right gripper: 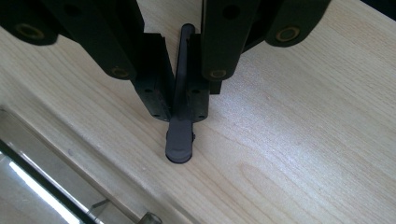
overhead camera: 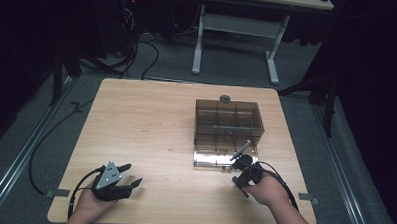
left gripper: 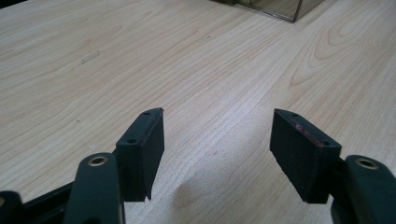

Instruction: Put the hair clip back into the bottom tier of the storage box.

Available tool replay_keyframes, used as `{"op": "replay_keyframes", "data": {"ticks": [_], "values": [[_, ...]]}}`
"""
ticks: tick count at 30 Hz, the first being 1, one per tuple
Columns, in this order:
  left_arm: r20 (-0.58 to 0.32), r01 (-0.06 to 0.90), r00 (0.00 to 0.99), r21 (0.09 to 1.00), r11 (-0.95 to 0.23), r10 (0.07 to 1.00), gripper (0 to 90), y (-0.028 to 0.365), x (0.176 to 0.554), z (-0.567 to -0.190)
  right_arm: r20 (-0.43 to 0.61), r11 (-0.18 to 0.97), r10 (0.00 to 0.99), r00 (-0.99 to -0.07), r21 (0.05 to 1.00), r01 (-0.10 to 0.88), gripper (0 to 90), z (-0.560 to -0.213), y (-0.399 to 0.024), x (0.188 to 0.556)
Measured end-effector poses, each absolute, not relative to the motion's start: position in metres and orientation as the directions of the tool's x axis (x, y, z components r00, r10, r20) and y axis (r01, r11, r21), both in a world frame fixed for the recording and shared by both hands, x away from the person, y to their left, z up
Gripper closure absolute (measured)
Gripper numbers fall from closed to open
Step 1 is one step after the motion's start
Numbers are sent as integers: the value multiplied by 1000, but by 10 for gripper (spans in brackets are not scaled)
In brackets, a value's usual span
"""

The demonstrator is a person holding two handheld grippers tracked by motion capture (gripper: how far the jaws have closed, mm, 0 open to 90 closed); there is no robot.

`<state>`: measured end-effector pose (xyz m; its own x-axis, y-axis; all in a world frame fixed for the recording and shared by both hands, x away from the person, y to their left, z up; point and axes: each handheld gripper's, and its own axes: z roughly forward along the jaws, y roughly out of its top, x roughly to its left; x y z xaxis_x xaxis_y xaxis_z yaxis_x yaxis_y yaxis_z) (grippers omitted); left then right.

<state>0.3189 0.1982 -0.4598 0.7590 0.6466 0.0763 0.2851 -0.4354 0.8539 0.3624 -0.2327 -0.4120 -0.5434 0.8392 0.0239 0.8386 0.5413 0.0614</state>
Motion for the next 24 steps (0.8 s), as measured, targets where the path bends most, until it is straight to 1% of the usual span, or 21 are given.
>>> {"op": "replay_keyframes", "data": {"ticks": [18,19,20,24], "values": [[74,286,759,855,-433,647,357,199,319,-460,19,549,834,-552,79,832,820,-403,-234,364],[74,287,759,854,-433,647,357,199,319,-460,23,535,843,-537,74,842,820,-402,-233,364],[74,286,759,854,-434,647,357,199,319,-460,19,553,831,-556,82,829,821,-400,-234,365],[73,287,759,854,-434,647,357,199,319,-460,19,550,833,-554,85,831,821,-398,-234,366]]}}
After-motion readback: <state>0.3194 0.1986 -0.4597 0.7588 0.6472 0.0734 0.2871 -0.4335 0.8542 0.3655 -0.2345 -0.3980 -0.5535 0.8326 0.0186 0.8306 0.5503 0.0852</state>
